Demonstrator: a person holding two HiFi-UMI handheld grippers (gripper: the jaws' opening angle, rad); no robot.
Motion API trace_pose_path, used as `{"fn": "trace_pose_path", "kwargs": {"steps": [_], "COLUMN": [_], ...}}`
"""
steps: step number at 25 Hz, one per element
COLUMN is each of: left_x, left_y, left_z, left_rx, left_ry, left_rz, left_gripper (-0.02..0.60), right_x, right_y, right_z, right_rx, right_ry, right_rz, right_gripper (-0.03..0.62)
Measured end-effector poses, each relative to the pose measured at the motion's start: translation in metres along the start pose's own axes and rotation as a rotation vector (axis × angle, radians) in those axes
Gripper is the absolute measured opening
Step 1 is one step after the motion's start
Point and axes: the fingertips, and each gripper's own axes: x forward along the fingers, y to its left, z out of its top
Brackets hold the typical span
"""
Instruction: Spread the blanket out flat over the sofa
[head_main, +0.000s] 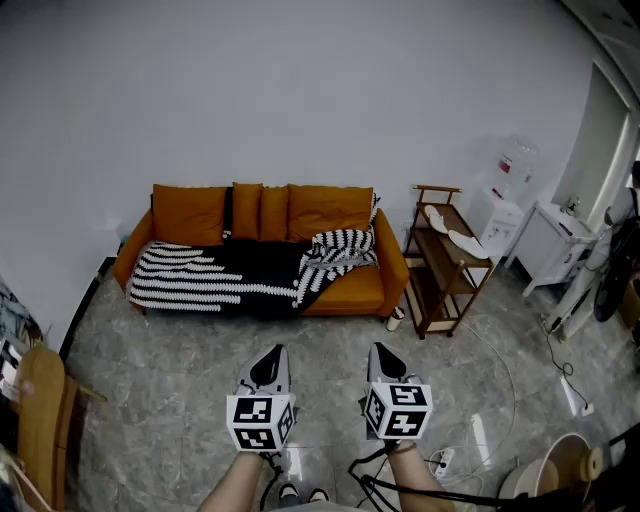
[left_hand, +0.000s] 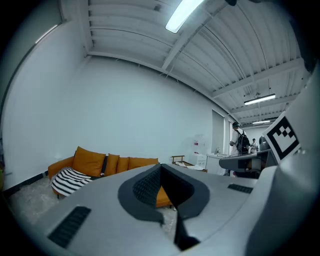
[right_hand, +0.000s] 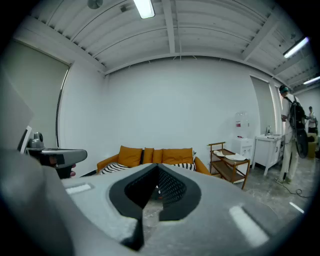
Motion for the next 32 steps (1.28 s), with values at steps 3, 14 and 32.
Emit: {"fn": "trace_pose_path", "kwargs": {"steps": [3, 14, 32], "left_x": [-0.001, -0.008, 0.039], "left_y": [0.005, 0.032, 0.060], "left_z": [0.000, -0.001, -0.017], "left_rx": [-0.003, -0.010, -0.011], "left_ry": [-0.003, -0.005, 0.046], "left_rz": [0.004, 0.004, -0.031], "left_gripper": [0.003, 0.003, 0.003], "right_x": [0.002, 0.014, 0.051], "right_y": [0.003, 0.019, -0.006], "right_z": [-0.001, -0.001, -0.024], "right_rx": [-0.003, 0.018, 0.087], "right_ry": [0.002, 0.005, 0.056], "right_rz": [0.001, -0.019, -0.115], "right_gripper": [0.005, 0.005, 0.005]}}
